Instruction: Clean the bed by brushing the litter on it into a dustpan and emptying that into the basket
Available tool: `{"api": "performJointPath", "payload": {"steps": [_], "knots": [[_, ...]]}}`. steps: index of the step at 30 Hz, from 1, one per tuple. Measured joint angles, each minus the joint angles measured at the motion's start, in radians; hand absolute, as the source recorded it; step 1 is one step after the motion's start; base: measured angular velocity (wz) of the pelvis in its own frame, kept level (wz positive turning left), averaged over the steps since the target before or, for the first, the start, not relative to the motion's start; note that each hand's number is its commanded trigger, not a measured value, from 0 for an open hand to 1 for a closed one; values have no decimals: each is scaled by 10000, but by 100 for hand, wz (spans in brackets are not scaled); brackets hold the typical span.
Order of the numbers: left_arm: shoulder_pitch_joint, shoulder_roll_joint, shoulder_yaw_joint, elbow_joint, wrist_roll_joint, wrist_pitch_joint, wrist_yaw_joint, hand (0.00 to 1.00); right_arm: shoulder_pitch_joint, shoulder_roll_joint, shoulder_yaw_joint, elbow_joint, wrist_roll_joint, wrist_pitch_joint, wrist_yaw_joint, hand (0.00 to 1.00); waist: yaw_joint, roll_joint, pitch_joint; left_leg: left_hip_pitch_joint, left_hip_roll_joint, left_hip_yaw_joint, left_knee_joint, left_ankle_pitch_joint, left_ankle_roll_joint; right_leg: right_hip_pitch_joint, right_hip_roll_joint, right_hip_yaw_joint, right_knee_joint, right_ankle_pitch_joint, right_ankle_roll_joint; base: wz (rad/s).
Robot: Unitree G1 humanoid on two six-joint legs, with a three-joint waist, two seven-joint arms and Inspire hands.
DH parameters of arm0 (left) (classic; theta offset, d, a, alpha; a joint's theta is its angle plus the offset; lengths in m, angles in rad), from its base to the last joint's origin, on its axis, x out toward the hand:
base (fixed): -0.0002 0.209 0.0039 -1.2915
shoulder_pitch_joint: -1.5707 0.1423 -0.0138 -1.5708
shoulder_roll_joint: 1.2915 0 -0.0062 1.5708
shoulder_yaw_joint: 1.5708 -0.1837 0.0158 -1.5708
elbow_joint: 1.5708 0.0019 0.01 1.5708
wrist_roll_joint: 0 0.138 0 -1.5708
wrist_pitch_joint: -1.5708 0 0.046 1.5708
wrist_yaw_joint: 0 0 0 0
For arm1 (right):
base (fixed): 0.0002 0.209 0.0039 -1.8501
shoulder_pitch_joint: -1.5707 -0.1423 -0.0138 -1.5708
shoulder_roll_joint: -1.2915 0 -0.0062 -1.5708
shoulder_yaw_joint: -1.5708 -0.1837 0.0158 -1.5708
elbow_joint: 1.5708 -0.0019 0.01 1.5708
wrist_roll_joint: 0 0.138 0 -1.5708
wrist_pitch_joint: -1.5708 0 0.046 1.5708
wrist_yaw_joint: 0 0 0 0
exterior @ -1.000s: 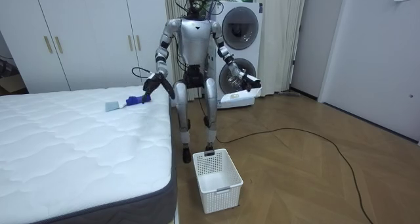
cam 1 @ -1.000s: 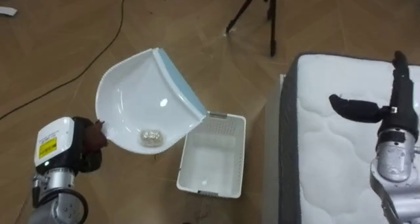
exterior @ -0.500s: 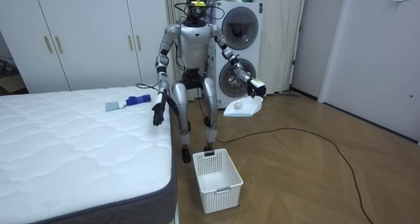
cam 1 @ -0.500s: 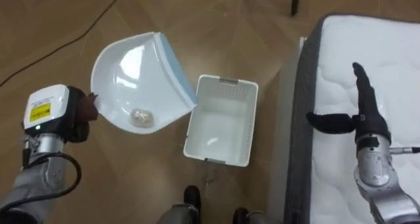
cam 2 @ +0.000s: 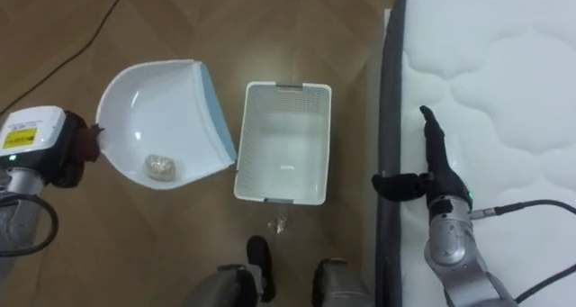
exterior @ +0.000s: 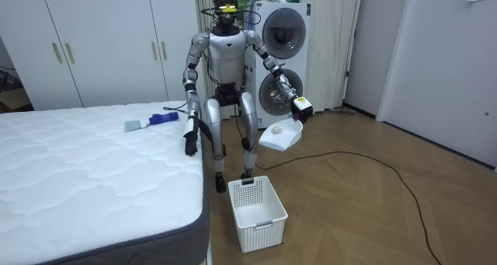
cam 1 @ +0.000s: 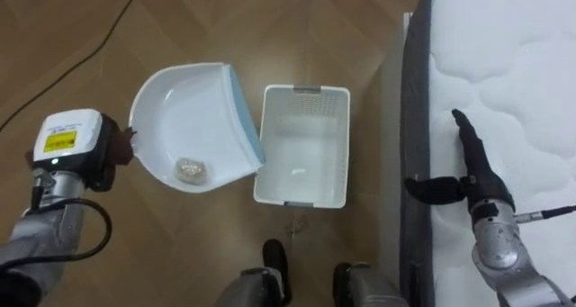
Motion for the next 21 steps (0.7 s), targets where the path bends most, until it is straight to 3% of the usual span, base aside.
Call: {"api": "performJointPath", "payload": {"steps": [9, 11, 13, 21], "knots": [[-376, 74, -6, -27, 835, 360, -901, 100, -6, 169, 38, -6, -63, 234, 82, 0, -177, 65, -43, 4, 43, 132, 7, 1, 11, 3, -14, 15, -12, -18, 7, 0], [-396, 82, -119, -75, 1093, 511, -1072, 100, -17, 205, 49, -1, -52, 239, 63, 0, -190, 129, -86, 14, 125, 274, -10, -16, 40, 18, 1, 11, -54, -15, 12, 0], [-435, 84, -512, -93, 1164, 671, -1225, 100, -21, 216, 118, 15, -57, 247, -29, 0, -204, 235, -136, 51, 138, 340, -16, -20, 61, 27, -13, 31, -21, -15, 13, 0], [-1131, 114, -1749, 95, 1232, 833, -2456, 100, -100, 186, 288, 5, -127, 106, -259, 0, -504, 817, -95, 288, 152, 646, -312, 50, 148, 56, -42, 208, -8, -23, 14, -3]]}}
